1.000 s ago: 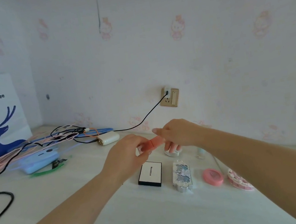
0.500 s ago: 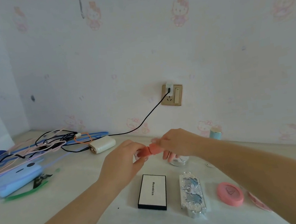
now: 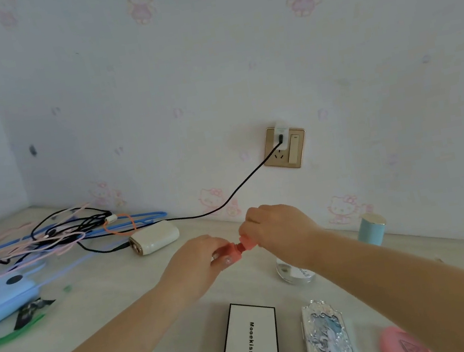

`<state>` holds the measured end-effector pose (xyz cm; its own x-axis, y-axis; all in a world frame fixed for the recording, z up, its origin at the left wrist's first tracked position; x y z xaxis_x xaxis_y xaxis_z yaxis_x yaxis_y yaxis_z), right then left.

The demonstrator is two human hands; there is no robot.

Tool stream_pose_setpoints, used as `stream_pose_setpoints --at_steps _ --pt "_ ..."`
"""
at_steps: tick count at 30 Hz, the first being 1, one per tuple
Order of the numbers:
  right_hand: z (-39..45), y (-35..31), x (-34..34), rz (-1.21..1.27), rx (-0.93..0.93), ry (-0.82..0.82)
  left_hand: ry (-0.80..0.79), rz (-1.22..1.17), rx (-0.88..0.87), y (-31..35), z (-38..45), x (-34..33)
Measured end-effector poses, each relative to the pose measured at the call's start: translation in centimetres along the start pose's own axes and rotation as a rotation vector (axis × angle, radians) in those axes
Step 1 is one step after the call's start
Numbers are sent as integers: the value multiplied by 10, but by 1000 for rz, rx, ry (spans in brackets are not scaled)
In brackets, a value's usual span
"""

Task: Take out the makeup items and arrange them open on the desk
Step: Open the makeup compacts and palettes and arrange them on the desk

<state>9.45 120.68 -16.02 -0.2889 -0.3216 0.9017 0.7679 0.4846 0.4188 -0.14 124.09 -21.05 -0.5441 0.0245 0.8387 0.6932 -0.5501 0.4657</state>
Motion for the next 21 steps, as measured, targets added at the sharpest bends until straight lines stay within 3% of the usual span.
stream_pose_setpoints --at_steps 4,8,12,15,17,21 --pt "1 9 -11 23 -15 74 -41 -65 49 -16 2 -12" --pt "-1 28 -28 128 -168 92 -63 -112 85 -29 3 -20" --pt "-8 57 -63 572 -460 51 -3 -256 199 -48 5 -24" --pt "-6 59 -87 992 -576 72 11 -317 261 -59 8 -31" --pt "0 53 -97 1101 -583 67 5 -356 287 -62 11 -37" --pt "8 45 -115 1091 -621 31 31 -383 311 -67 15 -40"
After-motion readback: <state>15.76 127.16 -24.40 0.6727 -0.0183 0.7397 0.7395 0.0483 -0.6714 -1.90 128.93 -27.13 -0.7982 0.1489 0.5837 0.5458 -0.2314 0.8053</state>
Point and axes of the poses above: each hand's wrist, its own z-axis towards the middle knuckle, its own x-axis out of the back of the hand, y = z × x, the point moved 9 cm from there along z, towards the middle knuckle, and after that the axes turned 6 degrees about -y, right-handed, at the moved point
